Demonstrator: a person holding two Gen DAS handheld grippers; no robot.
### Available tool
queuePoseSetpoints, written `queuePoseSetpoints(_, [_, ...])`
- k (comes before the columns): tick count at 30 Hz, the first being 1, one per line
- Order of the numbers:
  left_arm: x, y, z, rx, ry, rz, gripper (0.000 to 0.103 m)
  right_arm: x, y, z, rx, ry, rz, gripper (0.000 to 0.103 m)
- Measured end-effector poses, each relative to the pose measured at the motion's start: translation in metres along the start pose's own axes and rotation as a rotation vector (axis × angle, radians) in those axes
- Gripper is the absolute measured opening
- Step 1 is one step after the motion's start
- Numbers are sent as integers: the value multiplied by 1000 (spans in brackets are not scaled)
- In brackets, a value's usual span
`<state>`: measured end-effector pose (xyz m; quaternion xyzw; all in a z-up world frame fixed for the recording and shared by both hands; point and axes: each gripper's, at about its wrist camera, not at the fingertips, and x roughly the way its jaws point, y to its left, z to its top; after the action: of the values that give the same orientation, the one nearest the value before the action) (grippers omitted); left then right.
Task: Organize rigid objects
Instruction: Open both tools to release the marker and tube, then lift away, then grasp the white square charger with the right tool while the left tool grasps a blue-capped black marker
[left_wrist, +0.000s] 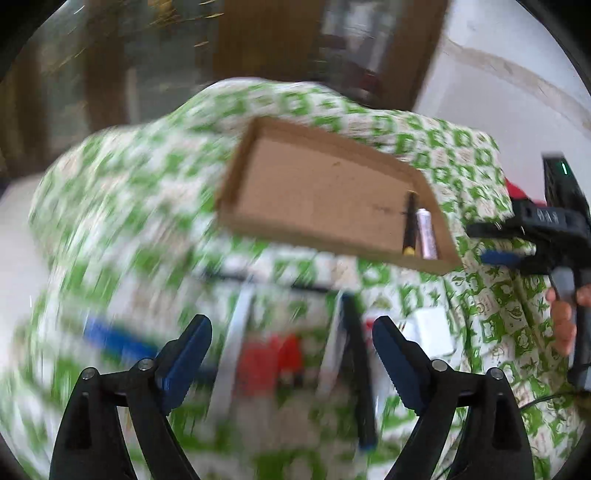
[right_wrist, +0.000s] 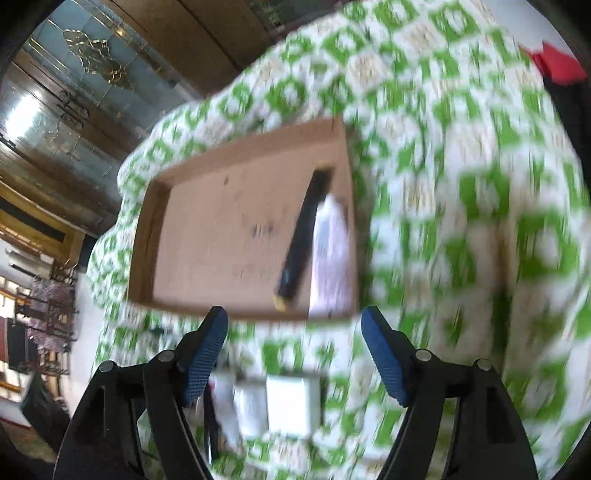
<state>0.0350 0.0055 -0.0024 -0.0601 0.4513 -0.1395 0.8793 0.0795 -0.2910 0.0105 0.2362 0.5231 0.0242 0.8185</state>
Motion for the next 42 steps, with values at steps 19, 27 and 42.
queuePoseSetpoints(19, [13,-52,-32,149,83,-90,91,46,13,-61,-63,249,-10,69])
queuePoseSetpoints(27, [14,-54,-33,154,88,-85,91,64,28,-70,-145,242,-105,48])
queuePoseSetpoints(42, [39,-59,-42,216,163,-24,56,88,57,-66,-238,225,-208,46])
